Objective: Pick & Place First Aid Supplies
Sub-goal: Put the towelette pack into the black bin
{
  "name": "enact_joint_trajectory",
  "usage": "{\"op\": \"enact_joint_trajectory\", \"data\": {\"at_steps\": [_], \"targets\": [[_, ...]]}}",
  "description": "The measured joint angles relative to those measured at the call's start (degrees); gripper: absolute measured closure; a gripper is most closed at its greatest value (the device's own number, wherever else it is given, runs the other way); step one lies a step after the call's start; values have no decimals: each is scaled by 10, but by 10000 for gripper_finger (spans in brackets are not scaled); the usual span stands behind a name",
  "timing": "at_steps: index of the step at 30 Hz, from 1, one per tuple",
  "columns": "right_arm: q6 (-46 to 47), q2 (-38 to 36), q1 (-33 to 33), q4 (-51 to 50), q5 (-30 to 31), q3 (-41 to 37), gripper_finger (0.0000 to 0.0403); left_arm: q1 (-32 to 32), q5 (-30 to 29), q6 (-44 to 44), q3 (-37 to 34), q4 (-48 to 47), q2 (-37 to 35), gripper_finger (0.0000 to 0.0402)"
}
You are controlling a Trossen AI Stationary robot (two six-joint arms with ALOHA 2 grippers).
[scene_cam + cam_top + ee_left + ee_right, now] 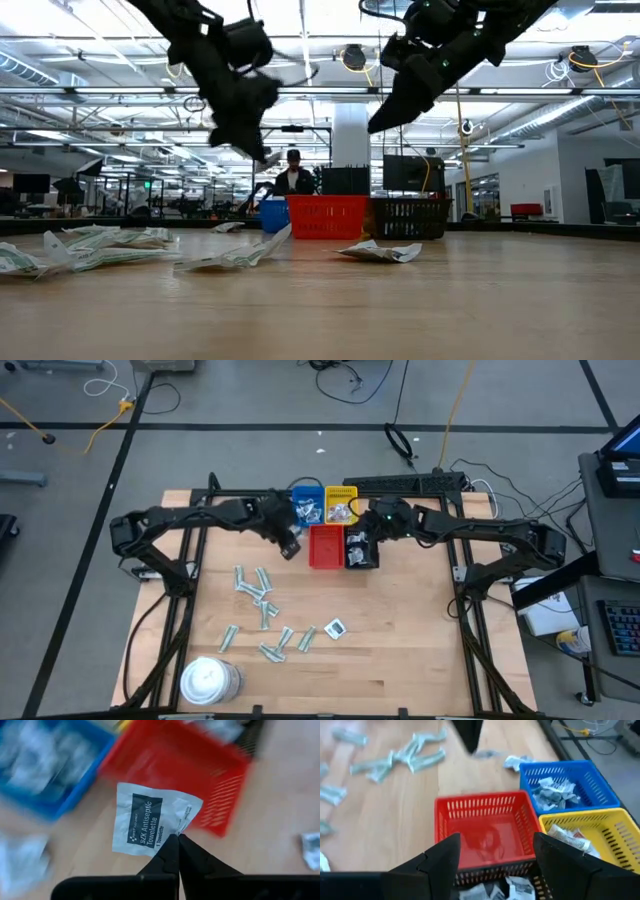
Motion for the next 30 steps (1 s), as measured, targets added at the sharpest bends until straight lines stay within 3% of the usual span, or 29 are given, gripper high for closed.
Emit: {"op": "enact_joint_trajectory", "data": {"at_steps": [6, 10, 17, 24, 30], "targets": [[22, -1, 2, 36, -9, 0, 156, -24, 93, 113, 0, 91, 0, 401], [20, -2, 13, 78, -61, 0, 156, -26, 182, 125, 1, 182, 0, 401], [19, -2, 47, 149, -63, 0, 156, -27, 331, 103, 1, 261, 0, 401], [48, -2, 83, 191, -119, 0, 156, -36, 367, 90, 1, 261, 0, 401], [47, 7, 100, 196, -88, 0, 157, -47, 369, 72, 1, 298, 0, 401]]}}
